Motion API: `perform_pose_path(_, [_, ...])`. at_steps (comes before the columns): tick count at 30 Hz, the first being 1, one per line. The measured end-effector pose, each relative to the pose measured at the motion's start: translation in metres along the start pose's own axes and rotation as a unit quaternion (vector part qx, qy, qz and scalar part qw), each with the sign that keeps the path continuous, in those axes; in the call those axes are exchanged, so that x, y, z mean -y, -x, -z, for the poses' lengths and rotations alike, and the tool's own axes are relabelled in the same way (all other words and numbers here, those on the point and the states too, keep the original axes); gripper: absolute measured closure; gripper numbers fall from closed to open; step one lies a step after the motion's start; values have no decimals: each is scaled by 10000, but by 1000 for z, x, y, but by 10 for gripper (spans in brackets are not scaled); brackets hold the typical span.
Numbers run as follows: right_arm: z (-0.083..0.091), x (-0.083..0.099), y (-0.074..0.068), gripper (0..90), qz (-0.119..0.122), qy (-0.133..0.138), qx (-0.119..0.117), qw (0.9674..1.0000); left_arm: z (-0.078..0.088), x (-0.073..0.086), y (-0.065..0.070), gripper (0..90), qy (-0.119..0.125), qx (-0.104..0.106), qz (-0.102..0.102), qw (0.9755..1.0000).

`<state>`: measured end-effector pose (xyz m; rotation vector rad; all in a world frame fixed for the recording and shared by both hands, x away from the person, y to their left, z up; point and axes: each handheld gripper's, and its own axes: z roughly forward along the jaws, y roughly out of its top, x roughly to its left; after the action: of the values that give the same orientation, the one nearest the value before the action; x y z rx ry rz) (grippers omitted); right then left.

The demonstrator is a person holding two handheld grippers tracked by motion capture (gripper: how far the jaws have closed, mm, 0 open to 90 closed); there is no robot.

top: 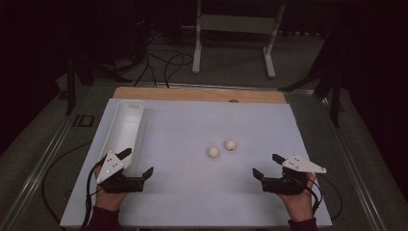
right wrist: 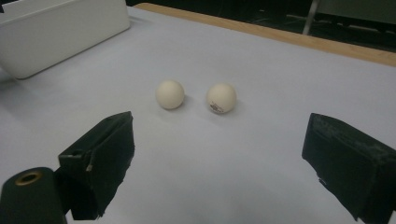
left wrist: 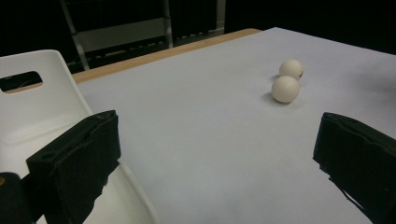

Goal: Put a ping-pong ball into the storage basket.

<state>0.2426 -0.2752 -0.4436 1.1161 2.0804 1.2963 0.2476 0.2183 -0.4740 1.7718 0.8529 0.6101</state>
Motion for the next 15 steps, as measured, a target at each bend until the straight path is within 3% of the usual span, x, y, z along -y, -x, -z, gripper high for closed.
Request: perform_pose_path(15, [-13,-22,-1,89,255,-260,-10,9993,0,0,0,14,4,-3,7,10000])
